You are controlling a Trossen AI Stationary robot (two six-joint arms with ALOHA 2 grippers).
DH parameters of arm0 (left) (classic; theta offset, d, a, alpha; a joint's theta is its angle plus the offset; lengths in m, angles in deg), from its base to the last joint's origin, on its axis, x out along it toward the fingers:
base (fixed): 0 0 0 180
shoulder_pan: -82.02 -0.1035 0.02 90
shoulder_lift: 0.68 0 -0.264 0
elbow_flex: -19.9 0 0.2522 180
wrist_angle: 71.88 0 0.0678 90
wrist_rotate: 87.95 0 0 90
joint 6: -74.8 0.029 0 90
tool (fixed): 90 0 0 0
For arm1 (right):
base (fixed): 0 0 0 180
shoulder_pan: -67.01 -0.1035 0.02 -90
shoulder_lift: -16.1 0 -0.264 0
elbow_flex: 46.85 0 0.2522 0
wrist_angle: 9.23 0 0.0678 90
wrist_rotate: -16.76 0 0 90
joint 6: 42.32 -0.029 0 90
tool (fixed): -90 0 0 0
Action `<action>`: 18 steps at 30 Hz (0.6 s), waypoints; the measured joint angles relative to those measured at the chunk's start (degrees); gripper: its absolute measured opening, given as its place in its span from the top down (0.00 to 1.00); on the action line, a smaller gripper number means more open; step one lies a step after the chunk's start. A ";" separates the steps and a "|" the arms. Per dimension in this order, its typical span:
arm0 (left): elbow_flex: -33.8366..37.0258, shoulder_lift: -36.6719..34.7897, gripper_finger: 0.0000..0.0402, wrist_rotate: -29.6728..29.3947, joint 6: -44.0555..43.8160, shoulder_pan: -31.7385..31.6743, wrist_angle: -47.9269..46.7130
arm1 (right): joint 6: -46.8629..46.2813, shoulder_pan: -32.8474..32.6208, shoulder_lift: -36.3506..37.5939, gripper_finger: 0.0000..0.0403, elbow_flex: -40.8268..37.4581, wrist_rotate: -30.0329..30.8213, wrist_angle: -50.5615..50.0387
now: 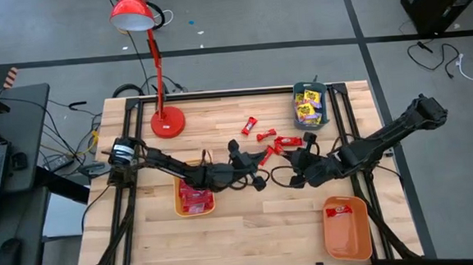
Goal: Sort candy
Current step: Put the red chocolate into the orange bin
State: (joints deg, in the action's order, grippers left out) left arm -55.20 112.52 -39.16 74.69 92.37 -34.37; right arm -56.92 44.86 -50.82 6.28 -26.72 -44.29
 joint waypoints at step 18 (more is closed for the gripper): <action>1.68 -4.39 1.00 -25.53 18.20 10.95 -1.64 | -27.02 -18.10 12.33 0.95 13.18 -31.02 -37.43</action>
State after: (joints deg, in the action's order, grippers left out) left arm -53.52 108.13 -64.69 92.89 103.32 -36.01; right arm -83.94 26.76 -38.50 19.46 -57.74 -81.72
